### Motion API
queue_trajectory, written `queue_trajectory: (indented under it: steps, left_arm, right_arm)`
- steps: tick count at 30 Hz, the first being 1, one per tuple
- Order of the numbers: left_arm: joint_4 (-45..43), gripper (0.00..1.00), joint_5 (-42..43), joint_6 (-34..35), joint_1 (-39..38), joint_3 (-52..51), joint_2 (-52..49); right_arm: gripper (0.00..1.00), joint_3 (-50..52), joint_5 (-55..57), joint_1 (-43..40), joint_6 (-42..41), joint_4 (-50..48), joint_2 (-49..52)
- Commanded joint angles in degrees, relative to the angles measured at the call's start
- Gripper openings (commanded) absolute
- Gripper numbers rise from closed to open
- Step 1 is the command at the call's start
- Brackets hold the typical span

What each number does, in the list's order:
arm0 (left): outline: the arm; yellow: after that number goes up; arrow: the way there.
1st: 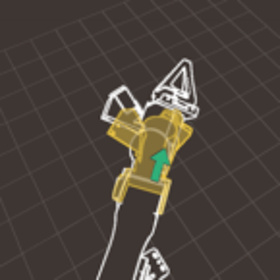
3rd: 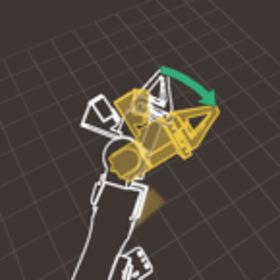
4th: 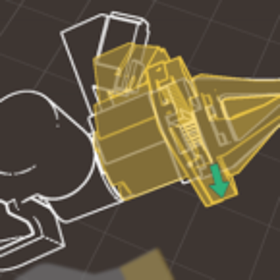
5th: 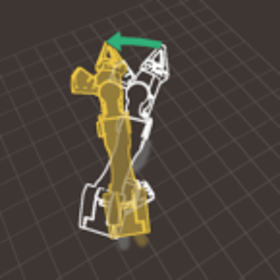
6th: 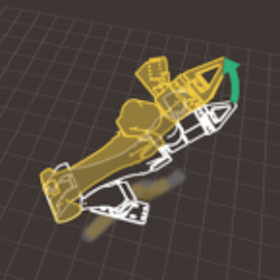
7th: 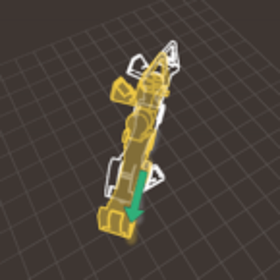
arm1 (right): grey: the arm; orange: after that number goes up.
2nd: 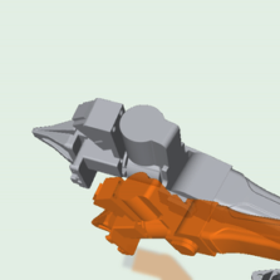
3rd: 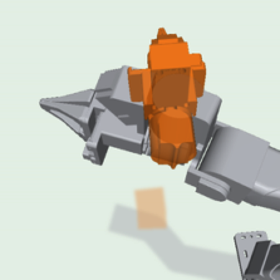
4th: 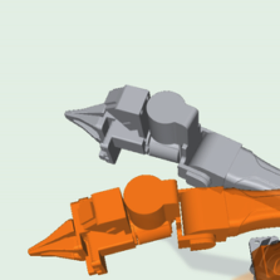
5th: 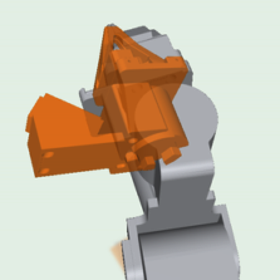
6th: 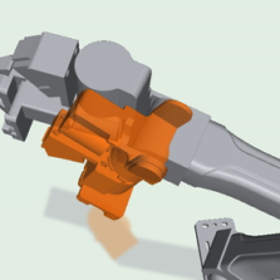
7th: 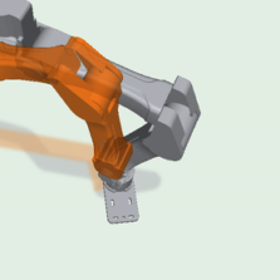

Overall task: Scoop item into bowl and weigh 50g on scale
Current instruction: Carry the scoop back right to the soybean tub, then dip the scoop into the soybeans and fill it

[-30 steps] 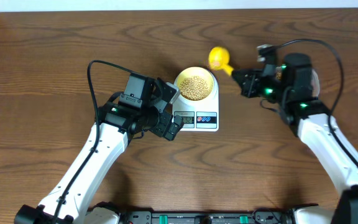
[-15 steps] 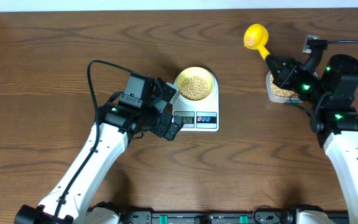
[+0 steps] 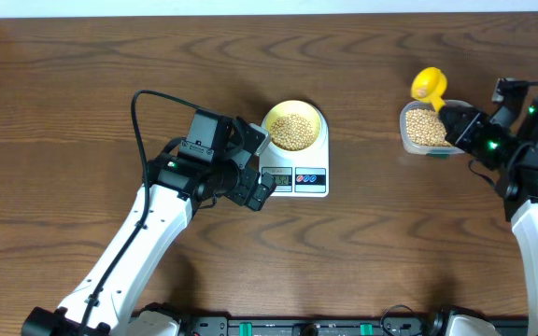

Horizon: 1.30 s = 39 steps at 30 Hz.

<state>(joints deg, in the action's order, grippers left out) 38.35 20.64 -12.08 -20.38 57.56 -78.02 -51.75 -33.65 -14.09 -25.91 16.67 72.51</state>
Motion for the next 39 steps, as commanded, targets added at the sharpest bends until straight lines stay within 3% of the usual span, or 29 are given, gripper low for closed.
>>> queue_trajectory:
  steps: [1, 13, 20, 35, 39]
  left_arm:
    - [0.0, 0.98, -0.4, -0.8, -0.1, -0.4, -0.2]
    - [0.0, 0.98, -0.4, -0.8, -0.1, -0.4, -0.2]
    - [0.0, 0.98, -0.4, -0.8, -0.1, -0.4, -0.2]
    - [0.0, 0.98, -0.4, -0.8, -0.1, -0.4, -0.2]
    - [0.0, 0.98, -0.4, -0.8, -0.1, -0.4, -0.2]
  right_arm:
    - [0.01, -0.6, 5.2, -1.9, 6.9, 2.4, -0.7]
    - [0.02, -0.6, 22.1, -0.2, 37.1, 9.5, -0.7]
    - [0.01, -0.6, 32.9, 2.4, 46.2, 9.4, -0.6]
    - [0.01, -0.6, 31.1, 8.7, 46.1, 6.0, -0.6]
    - [0.01, -0.6, 25.6, 11.3, 36.0, 1.0, -0.6]
